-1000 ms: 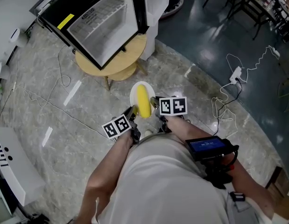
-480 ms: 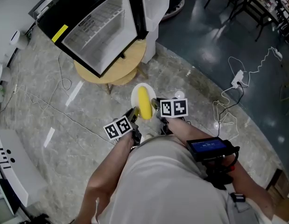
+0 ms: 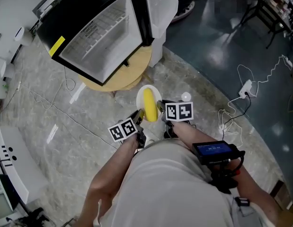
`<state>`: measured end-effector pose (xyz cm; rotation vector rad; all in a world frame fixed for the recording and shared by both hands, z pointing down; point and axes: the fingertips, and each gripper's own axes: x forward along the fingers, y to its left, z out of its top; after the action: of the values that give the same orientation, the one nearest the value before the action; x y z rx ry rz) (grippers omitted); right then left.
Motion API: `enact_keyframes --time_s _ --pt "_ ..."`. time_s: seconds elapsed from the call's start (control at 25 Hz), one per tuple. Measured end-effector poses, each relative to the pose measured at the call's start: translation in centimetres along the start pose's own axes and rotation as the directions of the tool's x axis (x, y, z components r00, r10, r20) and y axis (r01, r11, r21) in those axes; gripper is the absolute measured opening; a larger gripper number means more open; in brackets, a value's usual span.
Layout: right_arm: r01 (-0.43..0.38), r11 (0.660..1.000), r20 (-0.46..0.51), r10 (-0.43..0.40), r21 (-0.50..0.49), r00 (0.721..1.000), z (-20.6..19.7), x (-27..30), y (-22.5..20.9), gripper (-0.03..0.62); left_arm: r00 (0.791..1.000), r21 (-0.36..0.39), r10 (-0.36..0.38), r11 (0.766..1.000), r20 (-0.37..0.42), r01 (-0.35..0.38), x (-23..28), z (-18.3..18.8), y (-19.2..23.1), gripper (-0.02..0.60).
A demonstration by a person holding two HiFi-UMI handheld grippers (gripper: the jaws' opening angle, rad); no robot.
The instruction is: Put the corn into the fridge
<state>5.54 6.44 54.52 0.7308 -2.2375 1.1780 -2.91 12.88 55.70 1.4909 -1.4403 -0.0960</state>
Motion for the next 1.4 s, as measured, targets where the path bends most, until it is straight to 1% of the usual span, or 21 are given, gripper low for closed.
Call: enact_keyframes --time_s 0.36,0.88,1.2,1.4 --pt "-0.036 0.998 -0.040 0.033 -0.056 0.999 4.9 2.4 -1.6 0.067 0.998 -0.042 0.050 0.998 0.033 -0.048 3.7 3.3 -0.1 0.046" --pt "-0.113 0.990 -0.109 0.103 -0.088 0.989 9.9 4.7 -4.2 0.067 0.988 -0.118 0.128 0.986 0.085 -0.118 8.0 6.1 -0.8 0.048" --pt "-0.138 0.987 -0.131 0.127 -0.083 0.983 11.8 5.3 -5.3 0.067 0.983 -0.139 0.149 0.981 0.104 -0.134 9.7 7.3 -1.5 0.048" --pt "-0.140 0.988 -0.143 0.129 -0.065 0.981 11.9 5.6 -5.6 0.067 0.984 -0.147 0.151 0.980 0.098 -0.136 9.8 7.4 -1.5 0.048"
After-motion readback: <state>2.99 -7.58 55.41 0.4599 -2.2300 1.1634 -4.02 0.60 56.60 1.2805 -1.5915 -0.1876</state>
